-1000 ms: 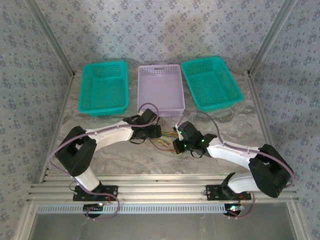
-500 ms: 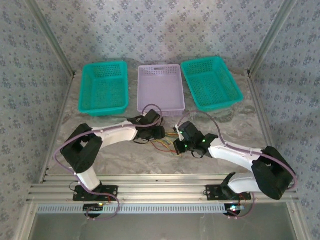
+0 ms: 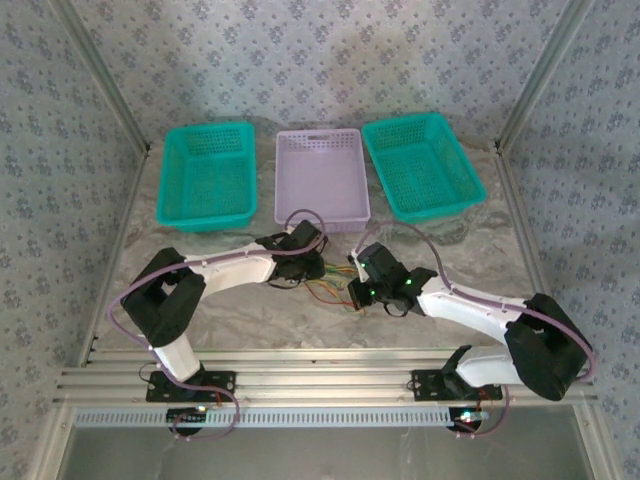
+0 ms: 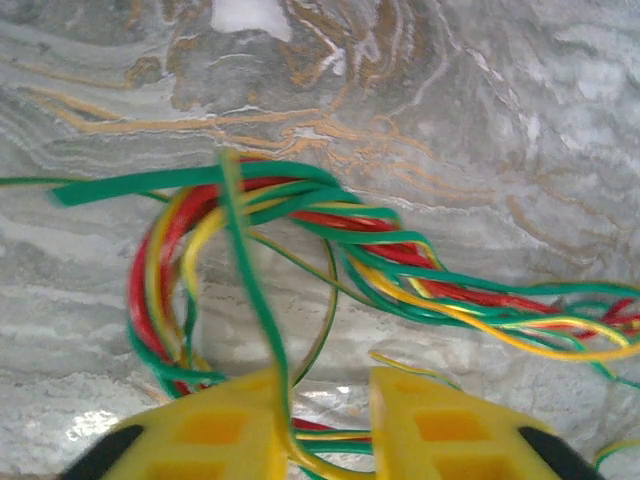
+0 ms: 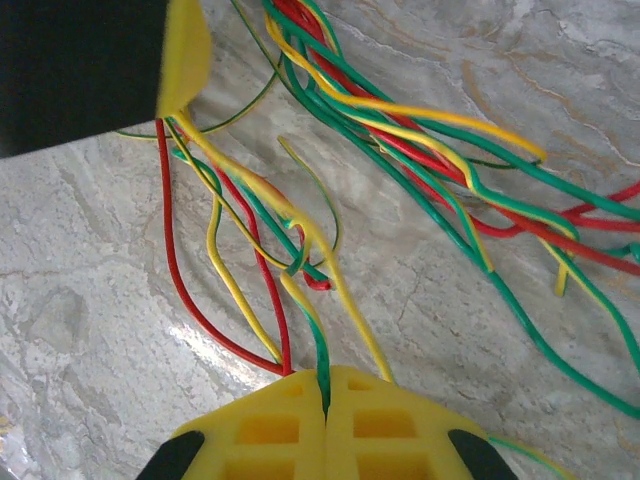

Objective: Untangle the cables

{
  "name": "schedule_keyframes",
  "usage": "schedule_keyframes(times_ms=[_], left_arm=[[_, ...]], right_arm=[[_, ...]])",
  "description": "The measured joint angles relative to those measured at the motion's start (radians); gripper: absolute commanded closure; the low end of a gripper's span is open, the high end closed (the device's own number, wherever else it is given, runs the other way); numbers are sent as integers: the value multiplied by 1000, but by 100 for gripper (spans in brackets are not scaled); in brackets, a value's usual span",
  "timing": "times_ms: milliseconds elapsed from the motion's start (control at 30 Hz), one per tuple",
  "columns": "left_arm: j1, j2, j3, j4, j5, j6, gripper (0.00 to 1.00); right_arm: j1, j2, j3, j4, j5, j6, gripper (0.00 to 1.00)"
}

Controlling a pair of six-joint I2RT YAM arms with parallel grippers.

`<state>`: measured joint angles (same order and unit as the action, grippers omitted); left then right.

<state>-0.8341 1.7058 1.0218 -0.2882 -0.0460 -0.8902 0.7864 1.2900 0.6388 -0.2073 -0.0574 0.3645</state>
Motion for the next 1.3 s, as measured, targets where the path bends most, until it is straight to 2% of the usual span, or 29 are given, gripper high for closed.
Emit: schedule_keyframes(times_ms=[33, 333, 567, 767, 1033, 1300], left_arm=[[0, 0, 0, 0, -6, -4, 100], [0, -87, -24, -43, -76, 17, 100], [-4, -248, -90, -87, -135, 37, 100], [-4, -364, -129, -134, -169, 56, 100], [36, -504, -175, -206, -187, 86, 100], [94, -683, -179, -317, -220, 113, 100]], right_arm=[[0, -1, 0, -1, 5, 0, 100], [-42, -77, 0, -49, 48, 8, 100], [-171, -192, 0, -93, 56, 34, 100], [-306, -264, -1, -118, 15, 51, 100], [-381, -298, -10, -132, -29, 92, 100], [-451, -297, -32, -168, 8, 120, 100]])
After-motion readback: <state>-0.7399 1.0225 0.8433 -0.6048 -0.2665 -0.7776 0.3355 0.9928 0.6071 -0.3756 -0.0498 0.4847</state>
